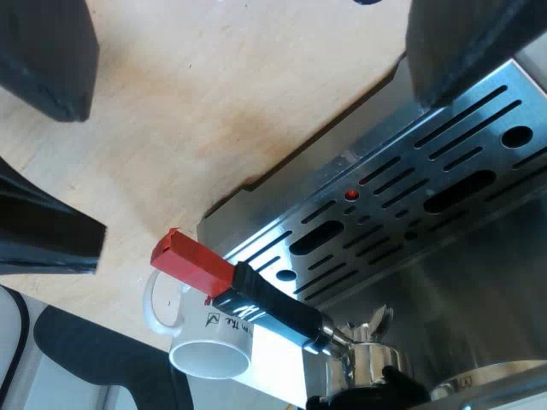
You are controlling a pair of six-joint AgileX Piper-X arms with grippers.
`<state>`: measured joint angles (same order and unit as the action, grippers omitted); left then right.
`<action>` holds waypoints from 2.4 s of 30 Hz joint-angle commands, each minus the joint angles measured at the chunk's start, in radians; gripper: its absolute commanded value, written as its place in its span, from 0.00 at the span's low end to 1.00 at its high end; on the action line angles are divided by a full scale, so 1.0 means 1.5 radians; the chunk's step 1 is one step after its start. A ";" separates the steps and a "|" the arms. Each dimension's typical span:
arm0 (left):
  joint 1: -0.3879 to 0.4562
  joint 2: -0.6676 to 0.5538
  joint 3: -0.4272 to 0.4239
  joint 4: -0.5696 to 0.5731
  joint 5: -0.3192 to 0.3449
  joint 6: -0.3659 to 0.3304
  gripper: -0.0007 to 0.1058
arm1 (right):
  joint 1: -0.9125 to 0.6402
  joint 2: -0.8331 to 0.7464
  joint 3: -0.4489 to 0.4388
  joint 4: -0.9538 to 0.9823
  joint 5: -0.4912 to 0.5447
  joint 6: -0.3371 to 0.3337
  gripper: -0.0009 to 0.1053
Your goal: Grind coffee beans and then tamp
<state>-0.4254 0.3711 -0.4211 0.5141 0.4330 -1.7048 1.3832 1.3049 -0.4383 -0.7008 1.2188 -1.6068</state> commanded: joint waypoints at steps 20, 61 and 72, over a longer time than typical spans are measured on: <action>-0.001 -0.001 0.000 -0.006 0.004 -0.003 0.81 | 0.068 -0.208 -0.006 -0.008 0.037 -0.135 0.49; -0.001 -0.001 0.000 0.015 0.004 -0.016 0.81 | -0.129 -0.242 -0.313 0.805 -0.301 0.218 0.49; -0.001 -0.001 0.000 0.029 0.004 -0.016 0.81 | -0.193 -0.224 -0.315 0.812 -0.367 0.219 0.49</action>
<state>-0.4254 0.3711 -0.4211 0.5657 0.4330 -1.7194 1.0971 0.9722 -0.9001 0.5185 0.6698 -1.2768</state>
